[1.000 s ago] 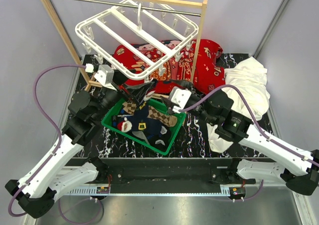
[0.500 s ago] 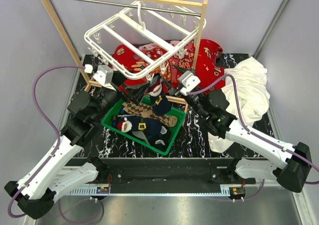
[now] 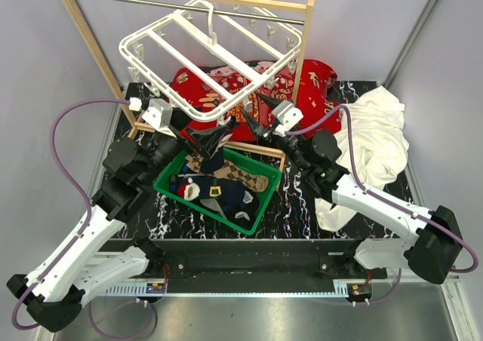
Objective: Clip the socks to the hanger
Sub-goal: Open the clamp at the hanger.
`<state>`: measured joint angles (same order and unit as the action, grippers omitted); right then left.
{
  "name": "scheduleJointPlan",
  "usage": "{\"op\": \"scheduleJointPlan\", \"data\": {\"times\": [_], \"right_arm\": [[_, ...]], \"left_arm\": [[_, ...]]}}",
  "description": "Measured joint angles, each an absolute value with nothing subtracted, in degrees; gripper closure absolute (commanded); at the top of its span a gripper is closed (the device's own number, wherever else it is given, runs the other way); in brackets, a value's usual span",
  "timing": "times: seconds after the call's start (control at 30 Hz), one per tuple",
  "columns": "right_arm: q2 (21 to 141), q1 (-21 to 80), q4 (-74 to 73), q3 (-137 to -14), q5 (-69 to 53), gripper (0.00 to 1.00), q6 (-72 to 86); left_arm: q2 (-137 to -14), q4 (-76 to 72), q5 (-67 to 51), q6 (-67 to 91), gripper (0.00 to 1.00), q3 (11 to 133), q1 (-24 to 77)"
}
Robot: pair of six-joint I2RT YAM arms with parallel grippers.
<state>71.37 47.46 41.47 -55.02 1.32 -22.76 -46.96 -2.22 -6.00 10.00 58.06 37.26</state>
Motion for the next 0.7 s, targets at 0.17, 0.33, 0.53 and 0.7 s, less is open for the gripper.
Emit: {"op": "scheduleJointPlan", "data": {"times": [0.17,0.33,0.53,0.7], "right_arm": [[72.1,46.7,42.4,-55.0,0.3,0.42,-21.7],[73.1,46.0,43.3,-55.0,-1.1,0.44,-20.9],[74.1,45.7,43.9,-55.0,-1.3,0.53,-20.6],[74.1,45.7,44.0,-55.0,-1.9,0.67,-20.5]], "left_arm": [[-47.0,-2.2,-6.0,9.9,0.05,58.1,37.3],[-47.0,-2.2,-6.0,9.9,0.05,58.2,37.3],[-47.0,-1.7,-6.0,9.5,0.05,58.9,37.3],[-47.0,-1.1,-5.9,9.4,0.05,59.5,37.3]]}}
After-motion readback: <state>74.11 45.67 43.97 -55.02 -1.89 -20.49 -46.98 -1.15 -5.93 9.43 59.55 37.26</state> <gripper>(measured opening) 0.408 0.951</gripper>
